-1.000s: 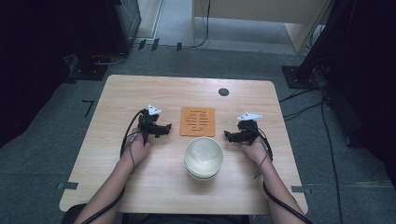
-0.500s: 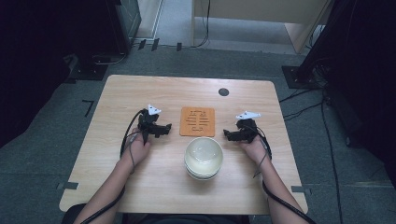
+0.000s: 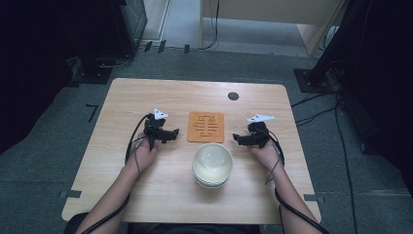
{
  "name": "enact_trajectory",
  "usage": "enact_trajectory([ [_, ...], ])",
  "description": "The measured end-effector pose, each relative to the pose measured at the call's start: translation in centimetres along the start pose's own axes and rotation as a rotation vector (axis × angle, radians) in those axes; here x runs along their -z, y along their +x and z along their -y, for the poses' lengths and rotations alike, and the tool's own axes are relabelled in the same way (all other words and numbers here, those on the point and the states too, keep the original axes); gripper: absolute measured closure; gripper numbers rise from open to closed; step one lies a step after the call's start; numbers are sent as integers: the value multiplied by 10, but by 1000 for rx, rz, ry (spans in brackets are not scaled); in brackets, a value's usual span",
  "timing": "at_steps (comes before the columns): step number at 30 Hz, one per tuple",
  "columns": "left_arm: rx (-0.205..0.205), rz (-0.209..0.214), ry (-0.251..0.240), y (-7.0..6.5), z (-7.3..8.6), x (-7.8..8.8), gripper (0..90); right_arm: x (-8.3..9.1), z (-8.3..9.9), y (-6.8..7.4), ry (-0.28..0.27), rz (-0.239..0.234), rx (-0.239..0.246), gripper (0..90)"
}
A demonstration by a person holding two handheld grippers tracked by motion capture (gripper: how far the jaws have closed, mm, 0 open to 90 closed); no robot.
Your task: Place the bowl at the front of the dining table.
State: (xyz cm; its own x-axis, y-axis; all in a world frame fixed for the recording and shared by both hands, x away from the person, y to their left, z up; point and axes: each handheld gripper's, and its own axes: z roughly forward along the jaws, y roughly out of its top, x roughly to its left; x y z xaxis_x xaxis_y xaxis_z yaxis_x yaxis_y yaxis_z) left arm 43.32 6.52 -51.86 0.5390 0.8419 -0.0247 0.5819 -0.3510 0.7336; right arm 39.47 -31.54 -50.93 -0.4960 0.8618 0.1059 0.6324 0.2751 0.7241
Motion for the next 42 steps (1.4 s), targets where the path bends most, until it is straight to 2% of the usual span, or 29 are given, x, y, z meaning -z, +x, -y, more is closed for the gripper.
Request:
enact_trajectory([
  [6, 3, 4, 0, 0, -1, 0, 121, 0, -4, 3, 5, -27, -7, 166],
  [11, 1, 2, -1, 0, -1, -1, 121, 0, -5, 4, 21, -77, -36, 159],
  [16, 4, 4, -1, 0, 0, -1, 122, 4, -8, 6, 18, -97, -41, 159],
  [20, -10, -14, 6, -2, 0, -1, 122, 7, -7, 8, 13, -98, -46, 161],
  [23, -10, -14, 6, -2, 0, -1, 122, 9, -8, 9, 18, -116, -48, 199],
  [39, -11, -19, 7, -3, 0, -1, 122, 21, -17, 18, 42, -148, -63, 254],
  [42, -10, -18, 7, -3, 0, -1, 122, 23, -19, 21, 41, -148, -44, 268],
])
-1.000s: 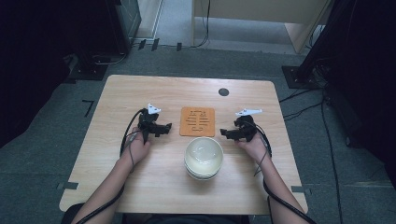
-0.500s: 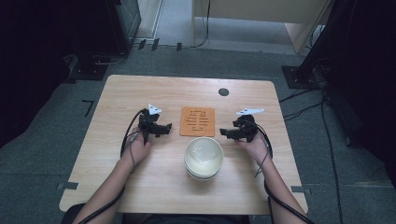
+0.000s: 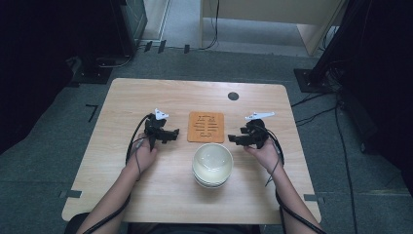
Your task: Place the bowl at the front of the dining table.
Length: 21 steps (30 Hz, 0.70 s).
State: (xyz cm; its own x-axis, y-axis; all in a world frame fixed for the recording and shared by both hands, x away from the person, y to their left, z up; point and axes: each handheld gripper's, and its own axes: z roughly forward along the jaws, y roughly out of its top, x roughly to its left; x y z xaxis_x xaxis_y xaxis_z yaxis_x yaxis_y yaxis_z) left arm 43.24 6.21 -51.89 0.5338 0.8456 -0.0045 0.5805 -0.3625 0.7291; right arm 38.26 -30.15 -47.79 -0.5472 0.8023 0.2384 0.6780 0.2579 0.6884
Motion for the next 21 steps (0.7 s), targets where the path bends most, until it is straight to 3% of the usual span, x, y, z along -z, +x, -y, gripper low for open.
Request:
enact_trajectory([
  [21, 0, 0, 0, 0, 0, 0, 122, 8, -8, 12, -9, -49, -11, 252],
])
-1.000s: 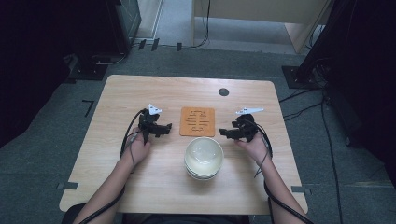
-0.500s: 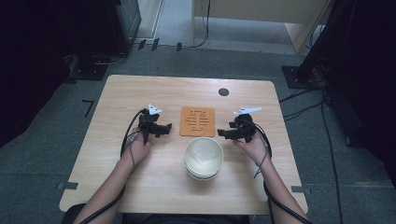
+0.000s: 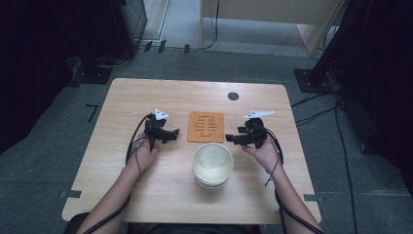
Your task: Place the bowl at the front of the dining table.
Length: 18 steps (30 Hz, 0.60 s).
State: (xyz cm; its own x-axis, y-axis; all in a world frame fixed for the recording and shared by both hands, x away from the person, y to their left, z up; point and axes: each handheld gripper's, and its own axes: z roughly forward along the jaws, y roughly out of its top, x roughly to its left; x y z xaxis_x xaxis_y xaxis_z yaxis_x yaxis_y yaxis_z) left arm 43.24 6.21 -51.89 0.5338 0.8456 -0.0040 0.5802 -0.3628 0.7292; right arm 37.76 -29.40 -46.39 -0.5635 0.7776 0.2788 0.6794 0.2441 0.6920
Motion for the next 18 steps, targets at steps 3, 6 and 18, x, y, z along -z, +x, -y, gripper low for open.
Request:
enact_trajectory([
  [3, 0, 0, 0, 0, 0, 0, 122, 1, 0, 0, -2, -1, 3, 255],
  [6, 0, 0, 0, 0, 0, 0, 122, 4, -2, 1, -10, 1, 3, 255],
  [18, 1, 1, 0, 0, 0, 0, 122, 8, -6, 9, -8, -17, 20, 284],
])
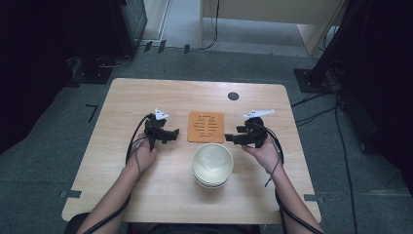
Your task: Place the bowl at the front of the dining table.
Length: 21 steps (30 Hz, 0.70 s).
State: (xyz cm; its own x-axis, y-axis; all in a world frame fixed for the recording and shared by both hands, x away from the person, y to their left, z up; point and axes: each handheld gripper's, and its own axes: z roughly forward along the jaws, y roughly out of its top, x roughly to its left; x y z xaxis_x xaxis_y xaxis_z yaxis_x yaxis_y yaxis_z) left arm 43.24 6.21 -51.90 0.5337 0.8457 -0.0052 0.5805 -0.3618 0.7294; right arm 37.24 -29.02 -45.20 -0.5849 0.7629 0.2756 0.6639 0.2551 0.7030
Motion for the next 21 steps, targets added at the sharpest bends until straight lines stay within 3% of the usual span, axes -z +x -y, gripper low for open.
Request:
enact_trajectory([
  [21, 0, -2, 0, 0, 0, 0, 123, 10, -8, 14, -26, -31, 39, 288],
])
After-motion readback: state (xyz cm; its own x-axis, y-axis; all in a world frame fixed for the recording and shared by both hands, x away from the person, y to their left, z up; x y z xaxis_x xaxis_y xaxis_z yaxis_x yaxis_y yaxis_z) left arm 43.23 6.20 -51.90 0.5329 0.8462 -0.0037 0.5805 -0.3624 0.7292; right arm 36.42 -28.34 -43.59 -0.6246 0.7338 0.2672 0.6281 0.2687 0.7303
